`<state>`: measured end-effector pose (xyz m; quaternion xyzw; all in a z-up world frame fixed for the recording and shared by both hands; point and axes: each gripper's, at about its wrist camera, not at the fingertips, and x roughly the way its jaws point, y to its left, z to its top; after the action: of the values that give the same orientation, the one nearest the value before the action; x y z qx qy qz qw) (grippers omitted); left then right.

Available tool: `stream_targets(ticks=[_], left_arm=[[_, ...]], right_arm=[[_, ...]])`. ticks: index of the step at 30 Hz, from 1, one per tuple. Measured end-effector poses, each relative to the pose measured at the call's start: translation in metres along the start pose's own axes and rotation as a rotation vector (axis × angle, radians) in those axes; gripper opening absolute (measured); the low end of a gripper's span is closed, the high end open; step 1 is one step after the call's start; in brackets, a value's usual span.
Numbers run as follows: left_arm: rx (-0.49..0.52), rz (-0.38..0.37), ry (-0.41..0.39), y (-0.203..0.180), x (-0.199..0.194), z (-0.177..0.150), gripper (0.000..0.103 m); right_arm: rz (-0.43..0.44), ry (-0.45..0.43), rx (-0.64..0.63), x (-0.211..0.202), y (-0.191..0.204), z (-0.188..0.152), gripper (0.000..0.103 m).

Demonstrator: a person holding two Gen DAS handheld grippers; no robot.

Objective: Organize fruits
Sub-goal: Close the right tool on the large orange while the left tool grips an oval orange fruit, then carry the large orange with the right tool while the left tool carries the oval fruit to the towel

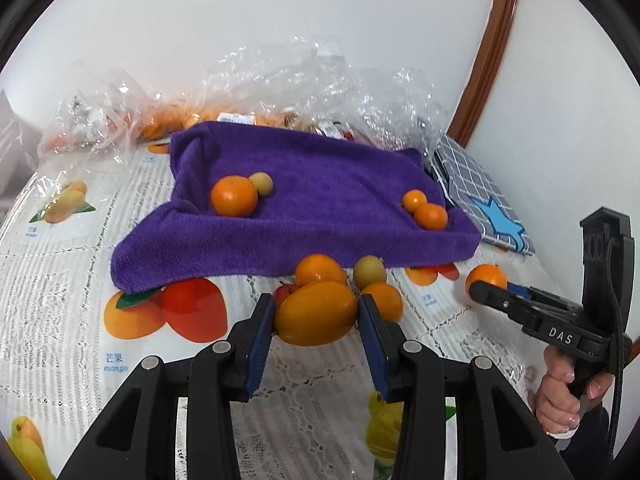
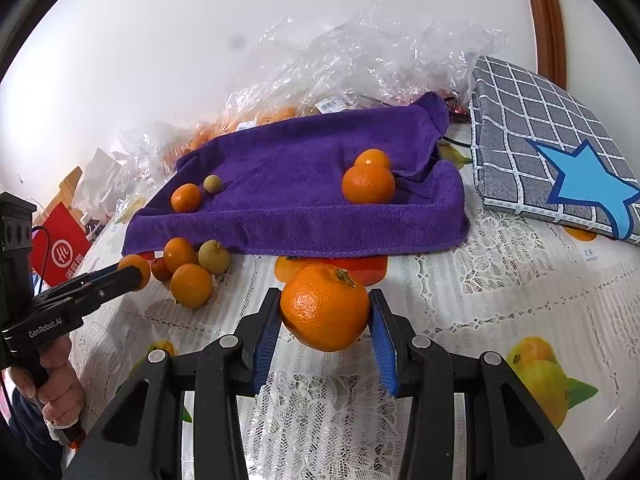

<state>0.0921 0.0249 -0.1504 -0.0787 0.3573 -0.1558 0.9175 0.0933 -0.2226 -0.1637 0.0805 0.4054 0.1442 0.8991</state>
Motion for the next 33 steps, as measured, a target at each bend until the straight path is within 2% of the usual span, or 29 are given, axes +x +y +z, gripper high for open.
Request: stream_targets(ticks=[19, 26, 33], left_arm=[[-0.144, 0.059, -0.09, 0.032, -0.015, 0.007, 0.04], [-0.157, 0.084, -0.107, 0.034, -0.017, 0.009, 0.04], [-0.134, 0.119, -0.127, 0.03, -0.02, 0.009, 0.04]], right_arm=[[0.013, -0.032, 0.058, -0.008, -0.011, 0.001, 0.043], [0.019, -0.058, 0.095, -0.016, -0.017, 0.009, 0.043], [0.014, -0.105, 0.057, -0.029, -0.009, 0.028, 0.043]])
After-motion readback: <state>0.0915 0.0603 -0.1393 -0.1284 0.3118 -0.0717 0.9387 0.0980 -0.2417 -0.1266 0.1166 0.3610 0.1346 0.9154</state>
